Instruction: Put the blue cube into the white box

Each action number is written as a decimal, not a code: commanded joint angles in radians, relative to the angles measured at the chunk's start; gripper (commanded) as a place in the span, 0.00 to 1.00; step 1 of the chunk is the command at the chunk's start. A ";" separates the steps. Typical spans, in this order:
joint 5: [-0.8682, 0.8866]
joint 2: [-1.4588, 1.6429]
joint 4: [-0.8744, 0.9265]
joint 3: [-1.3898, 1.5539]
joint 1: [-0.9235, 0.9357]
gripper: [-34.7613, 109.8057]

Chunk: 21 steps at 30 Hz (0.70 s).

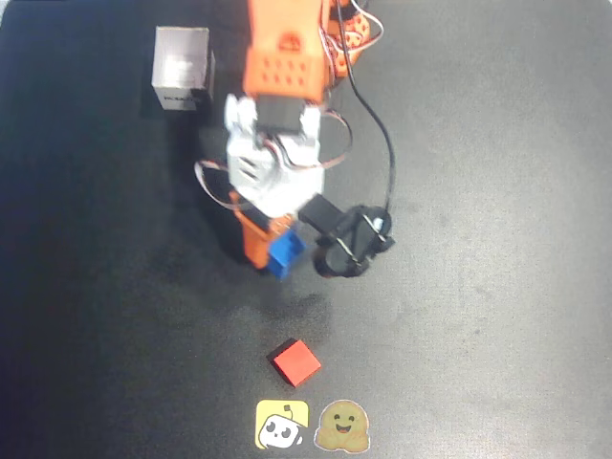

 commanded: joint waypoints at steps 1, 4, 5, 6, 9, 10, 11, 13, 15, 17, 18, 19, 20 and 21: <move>0.009 0.092 0.057 -0.087 0.028 0.24; 0.006 0.156 0.081 -0.083 0.067 0.24; 0.020 0.176 0.098 -0.075 0.094 0.24; 0.018 0.193 0.114 -0.077 0.115 0.24; 0.041 0.256 0.169 -0.071 0.198 0.24; 0.043 0.275 0.192 -0.072 0.227 0.24; 0.055 0.298 0.210 -0.069 0.265 0.24; 0.055 0.334 0.229 -0.064 0.333 0.24; 0.075 0.360 0.252 -0.060 0.402 0.24; 0.092 0.387 0.276 -0.057 0.465 0.24; 0.114 0.399 0.293 -0.052 0.492 0.24; 0.130 0.422 0.307 -0.041 0.518 0.24; 0.144 0.456 0.313 -0.023 0.543 0.24; 0.172 0.497 0.324 0.005 0.566 0.24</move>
